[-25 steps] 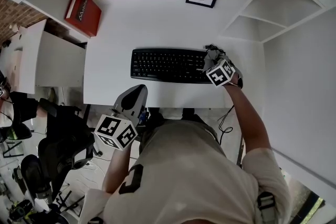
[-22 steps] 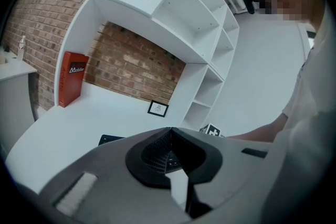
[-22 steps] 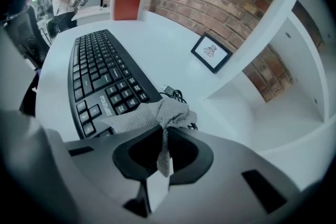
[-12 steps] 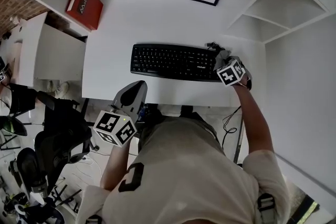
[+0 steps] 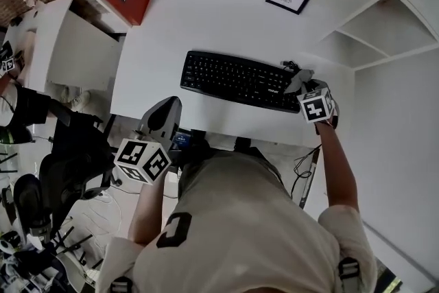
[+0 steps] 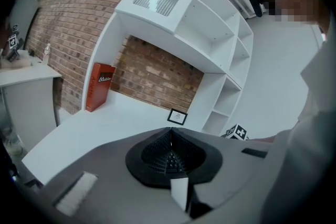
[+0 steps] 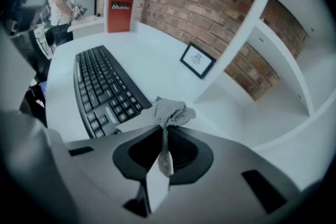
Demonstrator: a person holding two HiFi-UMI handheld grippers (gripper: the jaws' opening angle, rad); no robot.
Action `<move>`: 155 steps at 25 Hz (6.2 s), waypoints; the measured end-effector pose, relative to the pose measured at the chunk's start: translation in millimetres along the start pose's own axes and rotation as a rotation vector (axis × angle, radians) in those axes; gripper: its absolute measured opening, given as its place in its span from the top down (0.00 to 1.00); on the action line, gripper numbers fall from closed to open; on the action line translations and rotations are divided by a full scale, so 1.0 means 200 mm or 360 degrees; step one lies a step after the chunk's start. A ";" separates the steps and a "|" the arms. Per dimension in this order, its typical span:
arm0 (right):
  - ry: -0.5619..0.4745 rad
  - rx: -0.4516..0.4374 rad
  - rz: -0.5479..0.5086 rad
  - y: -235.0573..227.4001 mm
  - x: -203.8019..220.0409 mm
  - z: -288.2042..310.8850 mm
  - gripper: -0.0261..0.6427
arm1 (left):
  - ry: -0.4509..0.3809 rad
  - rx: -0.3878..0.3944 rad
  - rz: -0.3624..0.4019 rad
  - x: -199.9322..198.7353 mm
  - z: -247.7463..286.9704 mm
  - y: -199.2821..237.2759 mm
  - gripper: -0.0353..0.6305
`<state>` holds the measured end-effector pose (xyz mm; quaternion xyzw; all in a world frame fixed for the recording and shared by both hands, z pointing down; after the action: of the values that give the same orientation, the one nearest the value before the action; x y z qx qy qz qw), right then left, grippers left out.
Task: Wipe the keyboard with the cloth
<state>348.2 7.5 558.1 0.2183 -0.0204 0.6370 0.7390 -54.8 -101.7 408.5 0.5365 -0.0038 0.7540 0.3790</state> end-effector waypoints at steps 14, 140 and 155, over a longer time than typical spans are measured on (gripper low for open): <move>-0.0403 -0.0562 -0.0412 0.95 -0.89 -0.07 0.92 | -0.0135 -0.0193 -0.0059 -0.07 -0.24 0.26 0.94; -0.0155 -0.0668 0.0384 0.17 0.18 -0.05 0.92 | 0.0047 0.0032 0.0153 0.11 -0.05 -0.42 0.94; -0.0815 -0.1679 0.1314 0.85 -0.41 -0.68 0.92 | 0.0053 0.0183 0.0100 0.03 -0.27 0.08 0.94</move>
<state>137.4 -4.9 460.5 -0.0509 -0.5794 0.6986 0.4168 -108.3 -86.7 397.3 0.5445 0.0289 0.7733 0.3236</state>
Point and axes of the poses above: the fingertips, and each gripper's own axes: z forward along the fingers, y to its left, x out of its underside, the point moved 4 cm from there along -z, backward along the fingers, and after that the axes turned 7 degrees about y, right-handed, at the moved point
